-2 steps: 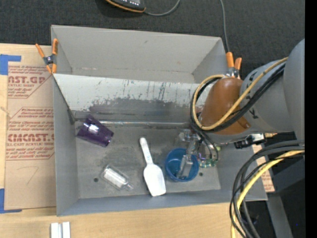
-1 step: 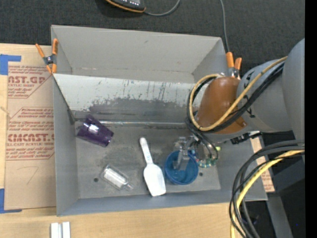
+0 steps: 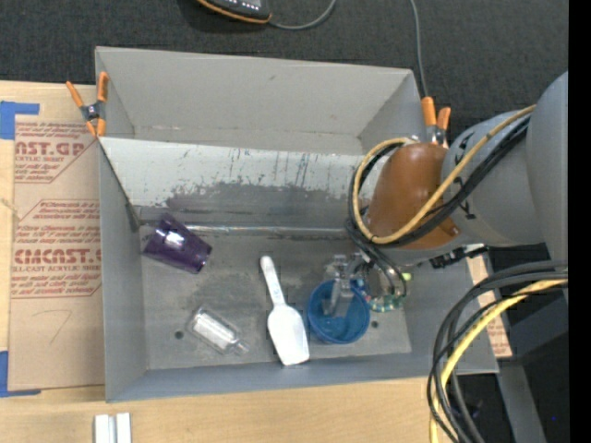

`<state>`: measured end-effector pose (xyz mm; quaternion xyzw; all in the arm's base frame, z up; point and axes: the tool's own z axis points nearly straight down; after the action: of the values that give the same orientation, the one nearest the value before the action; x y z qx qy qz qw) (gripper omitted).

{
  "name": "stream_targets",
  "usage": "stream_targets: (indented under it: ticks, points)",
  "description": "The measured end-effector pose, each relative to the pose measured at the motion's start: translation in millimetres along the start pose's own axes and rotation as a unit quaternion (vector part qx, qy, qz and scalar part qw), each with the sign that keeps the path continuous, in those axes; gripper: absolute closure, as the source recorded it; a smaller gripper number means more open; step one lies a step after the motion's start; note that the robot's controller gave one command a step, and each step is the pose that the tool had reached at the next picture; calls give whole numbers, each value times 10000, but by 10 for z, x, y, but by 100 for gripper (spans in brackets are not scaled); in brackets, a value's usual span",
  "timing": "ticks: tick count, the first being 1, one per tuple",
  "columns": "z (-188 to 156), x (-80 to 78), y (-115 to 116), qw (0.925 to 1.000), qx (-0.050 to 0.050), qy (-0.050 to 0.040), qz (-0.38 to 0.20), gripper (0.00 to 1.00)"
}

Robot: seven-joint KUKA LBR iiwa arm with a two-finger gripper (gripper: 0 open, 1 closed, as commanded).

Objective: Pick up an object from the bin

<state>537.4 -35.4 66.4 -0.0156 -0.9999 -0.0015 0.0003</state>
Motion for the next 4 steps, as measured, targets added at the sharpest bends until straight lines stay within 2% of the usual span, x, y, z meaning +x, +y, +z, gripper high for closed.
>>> stream_targets:
  ticks: [3, 4]
  points:
    - [-228, 12, 2, 10000, -1, 18, 0, 100]
    - [-369, 28, 4, 10000, -2, 49, 0, 100]
